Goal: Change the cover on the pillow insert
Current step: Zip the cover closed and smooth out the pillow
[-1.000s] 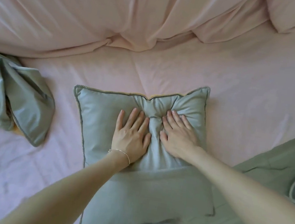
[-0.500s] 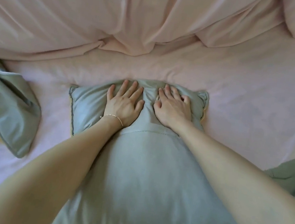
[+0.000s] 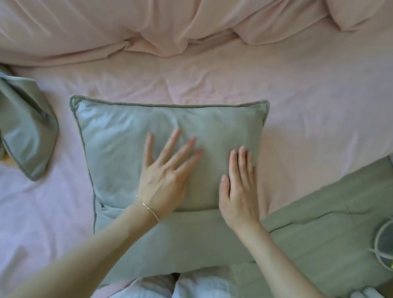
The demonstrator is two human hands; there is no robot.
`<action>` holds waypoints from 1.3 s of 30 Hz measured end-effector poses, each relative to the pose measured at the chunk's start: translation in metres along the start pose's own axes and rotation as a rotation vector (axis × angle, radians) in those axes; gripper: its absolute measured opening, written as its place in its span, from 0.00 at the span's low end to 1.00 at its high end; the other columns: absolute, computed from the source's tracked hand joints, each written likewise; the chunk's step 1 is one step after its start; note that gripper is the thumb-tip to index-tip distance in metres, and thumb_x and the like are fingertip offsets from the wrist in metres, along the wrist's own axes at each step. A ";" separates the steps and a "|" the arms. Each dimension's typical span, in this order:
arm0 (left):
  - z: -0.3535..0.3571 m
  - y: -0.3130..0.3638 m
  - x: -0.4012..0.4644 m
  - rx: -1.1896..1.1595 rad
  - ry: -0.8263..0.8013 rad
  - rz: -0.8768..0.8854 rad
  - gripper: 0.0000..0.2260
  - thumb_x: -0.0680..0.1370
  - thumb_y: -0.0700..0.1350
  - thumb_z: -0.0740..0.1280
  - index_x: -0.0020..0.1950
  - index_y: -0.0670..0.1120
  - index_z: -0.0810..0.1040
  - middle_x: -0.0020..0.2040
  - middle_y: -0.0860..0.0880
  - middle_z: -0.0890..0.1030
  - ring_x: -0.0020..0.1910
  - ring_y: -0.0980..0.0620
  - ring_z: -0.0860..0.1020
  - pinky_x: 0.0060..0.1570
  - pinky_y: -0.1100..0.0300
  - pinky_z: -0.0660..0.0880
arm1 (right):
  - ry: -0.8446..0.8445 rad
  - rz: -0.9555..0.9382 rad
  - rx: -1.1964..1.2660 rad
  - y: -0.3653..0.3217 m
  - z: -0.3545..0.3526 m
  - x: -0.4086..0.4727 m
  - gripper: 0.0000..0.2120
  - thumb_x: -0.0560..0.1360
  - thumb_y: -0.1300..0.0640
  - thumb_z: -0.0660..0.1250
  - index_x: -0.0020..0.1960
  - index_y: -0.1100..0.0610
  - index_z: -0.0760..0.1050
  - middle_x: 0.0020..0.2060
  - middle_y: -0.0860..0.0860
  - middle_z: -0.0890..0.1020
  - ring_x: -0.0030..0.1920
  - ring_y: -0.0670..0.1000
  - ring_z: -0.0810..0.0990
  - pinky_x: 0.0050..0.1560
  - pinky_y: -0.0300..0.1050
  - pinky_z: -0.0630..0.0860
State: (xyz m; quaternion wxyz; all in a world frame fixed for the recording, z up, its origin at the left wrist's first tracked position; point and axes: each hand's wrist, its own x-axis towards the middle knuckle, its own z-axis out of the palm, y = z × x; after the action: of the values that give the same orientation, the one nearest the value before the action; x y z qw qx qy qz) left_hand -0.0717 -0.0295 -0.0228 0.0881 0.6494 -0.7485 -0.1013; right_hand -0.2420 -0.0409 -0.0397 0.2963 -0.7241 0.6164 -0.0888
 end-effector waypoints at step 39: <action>-0.020 -0.105 0.112 -0.137 -0.553 -0.544 0.17 0.77 0.61 0.56 0.57 0.54 0.76 0.58 0.48 0.78 0.61 0.45 0.71 0.61 0.56 0.57 | -0.544 -0.019 -0.150 -0.024 -0.030 0.180 0.16 0.80 0.48 0.52 0.60 0.50 0.73 0.64 0.52 0.74 0.65 0.56 0.69 0.64 0.50 0.63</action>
State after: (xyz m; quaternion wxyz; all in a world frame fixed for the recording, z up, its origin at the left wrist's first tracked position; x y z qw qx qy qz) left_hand 0.0178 -0.1556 -0.0308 -0.1038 0.7650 -0.5361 -0.3415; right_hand -0.1960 -0.2186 -0.0452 0.3956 -0.7469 0.5123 0.1521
